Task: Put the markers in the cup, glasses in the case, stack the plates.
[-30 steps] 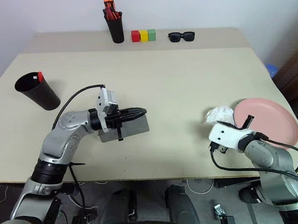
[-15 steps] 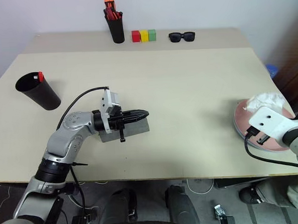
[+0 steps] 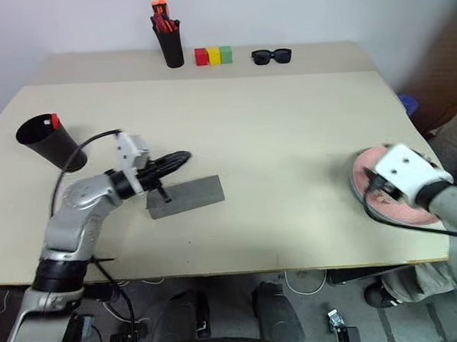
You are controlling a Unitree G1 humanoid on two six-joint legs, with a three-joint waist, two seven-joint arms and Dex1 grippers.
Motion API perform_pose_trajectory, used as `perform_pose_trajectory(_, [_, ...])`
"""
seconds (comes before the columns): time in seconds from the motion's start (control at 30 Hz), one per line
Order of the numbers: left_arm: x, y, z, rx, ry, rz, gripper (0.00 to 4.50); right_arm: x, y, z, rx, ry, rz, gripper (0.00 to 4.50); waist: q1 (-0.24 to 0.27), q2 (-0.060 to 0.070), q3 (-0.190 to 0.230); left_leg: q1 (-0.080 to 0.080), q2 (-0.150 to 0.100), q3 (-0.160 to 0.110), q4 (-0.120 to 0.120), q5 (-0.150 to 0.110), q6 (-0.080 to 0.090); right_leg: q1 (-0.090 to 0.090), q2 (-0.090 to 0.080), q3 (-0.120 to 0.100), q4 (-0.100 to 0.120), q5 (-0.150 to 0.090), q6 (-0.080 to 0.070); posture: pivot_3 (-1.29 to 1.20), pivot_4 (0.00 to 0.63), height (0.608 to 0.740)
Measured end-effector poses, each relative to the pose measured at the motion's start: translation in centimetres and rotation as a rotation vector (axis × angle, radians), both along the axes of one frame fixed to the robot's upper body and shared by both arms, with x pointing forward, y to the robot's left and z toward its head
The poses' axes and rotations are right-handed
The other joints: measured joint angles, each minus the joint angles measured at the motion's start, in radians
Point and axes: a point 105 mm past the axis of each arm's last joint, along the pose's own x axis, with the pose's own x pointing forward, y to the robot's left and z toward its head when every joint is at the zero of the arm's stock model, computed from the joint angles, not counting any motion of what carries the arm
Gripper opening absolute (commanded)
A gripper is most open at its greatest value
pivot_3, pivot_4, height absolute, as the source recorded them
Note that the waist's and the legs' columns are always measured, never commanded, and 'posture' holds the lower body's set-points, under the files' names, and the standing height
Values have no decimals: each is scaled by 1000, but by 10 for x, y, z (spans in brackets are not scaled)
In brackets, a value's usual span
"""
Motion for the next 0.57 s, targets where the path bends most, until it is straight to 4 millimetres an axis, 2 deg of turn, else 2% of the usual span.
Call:
perform_pose_trajectory(0.1, [-10, 39, -5, 33, 7, 163, 0, 6, 22, -6, 147, 55, 103, 2894, 6, 1, 0, 0, 0, 0, 0, 0, 0, 1, -2, 0, -1, 0, 0, 0, 150, 725])
perform_pose_trajectory(0.23, [-26, 56, -2, 56, -1, 240, 0, 18, 31, -4, 221, 83, 164, 2894, 24, 0, 0, 0, -1, 3, 2, -1, 1, 2, -3, 0, -4, -2, -4, 0, 150, 725])
perform_pose_trajectory(0.33, [-45, 75, -11, 81, 36, 324, 0, 32, 40, -11, 259, 122, 213, 2894, 18, 0, 0, 1, 0, 3, 1, -1, 1, 2, -3, 0, -3, -2, -4, 0, 150, 725])
perform_pose_trajectory(0.43, [-52, 81, -9, 82, 37, 362, 0, 39, 50, -30, 255, 188, 258, 2894, 28, 0, 0, 0, 0, 3, 1, -1, 1, 2, -3, 0, -3, -2, -4, 0, 150, 725])
perform_pose_trajectory(0.57, [-57, 78, -5, 76, 19, 376, 0, 46, 58, -32, 250, 186, 293, 2894, 27, 0, 0, 0, 0, 4, 1, -1, 1, 2, -3, 1, -4, -2, -4, 0, 150, 725])
